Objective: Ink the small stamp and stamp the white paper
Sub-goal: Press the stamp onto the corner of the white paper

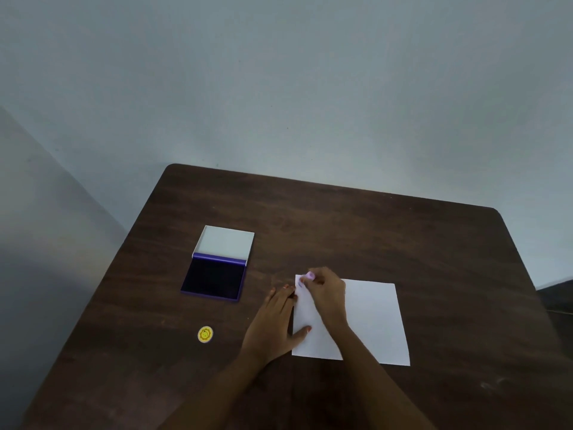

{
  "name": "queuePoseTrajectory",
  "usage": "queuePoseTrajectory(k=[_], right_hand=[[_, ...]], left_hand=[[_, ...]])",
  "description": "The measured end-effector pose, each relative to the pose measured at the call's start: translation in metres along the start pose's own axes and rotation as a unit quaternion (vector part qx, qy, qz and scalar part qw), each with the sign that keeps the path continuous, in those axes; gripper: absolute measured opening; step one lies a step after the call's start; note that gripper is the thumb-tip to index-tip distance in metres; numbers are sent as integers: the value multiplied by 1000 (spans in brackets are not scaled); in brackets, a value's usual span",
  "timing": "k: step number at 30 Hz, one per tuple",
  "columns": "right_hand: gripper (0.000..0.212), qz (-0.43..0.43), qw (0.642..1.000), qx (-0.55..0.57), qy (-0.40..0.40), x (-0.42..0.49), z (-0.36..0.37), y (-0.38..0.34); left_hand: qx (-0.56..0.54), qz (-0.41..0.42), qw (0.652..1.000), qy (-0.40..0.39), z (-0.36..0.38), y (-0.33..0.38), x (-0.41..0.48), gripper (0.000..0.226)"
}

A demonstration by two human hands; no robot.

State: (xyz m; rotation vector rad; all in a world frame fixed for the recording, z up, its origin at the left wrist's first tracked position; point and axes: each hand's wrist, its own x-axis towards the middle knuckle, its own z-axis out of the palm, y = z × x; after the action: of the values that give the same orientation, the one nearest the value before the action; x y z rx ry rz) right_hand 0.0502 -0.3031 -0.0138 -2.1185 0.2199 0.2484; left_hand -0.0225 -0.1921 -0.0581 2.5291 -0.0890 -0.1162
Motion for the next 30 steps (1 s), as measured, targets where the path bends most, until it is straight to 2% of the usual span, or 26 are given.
queuePoseTrajectory(k=[2, 4, 7, 9, 11, 16, 27, 30], right_hand=[[7, 46, 993, 94, 59, -1, -9, 2], [8, 131, 961, 225, 87, -2, -19, 3], [11, 257, 872, 413, 60, -2, -33, 6], [12, 292, 813, 500, 56, 0, -41, 8], [19, 304, 780, 545, 54, 1, -46, 9], [10, 322, 796, 510, 48, 3, -47, 14], [23, 306, 858, 407, 65, 1, -38, 19], [23, 291, 872, 388, 67, -4, -37, 13]], left_hand=[[0, 10, 1000, 12, -2, 1, 0, 75], [13, 22, 999, 22, -2, 1, 0, 72], [26, 31, 999, 29, -2, 0, -1, 70], [31, 35, 998, 29, -1, -1, -1, 68], [36, 37, 998, 30, -1, -1, -2, 68], [41, 33, 998, 35, -2, 0, -1, 67], [25, 28, 999, 30, -2, 1, -2, 70], [-7, 8, 1000, 14, -5, 3, -5, 68]])
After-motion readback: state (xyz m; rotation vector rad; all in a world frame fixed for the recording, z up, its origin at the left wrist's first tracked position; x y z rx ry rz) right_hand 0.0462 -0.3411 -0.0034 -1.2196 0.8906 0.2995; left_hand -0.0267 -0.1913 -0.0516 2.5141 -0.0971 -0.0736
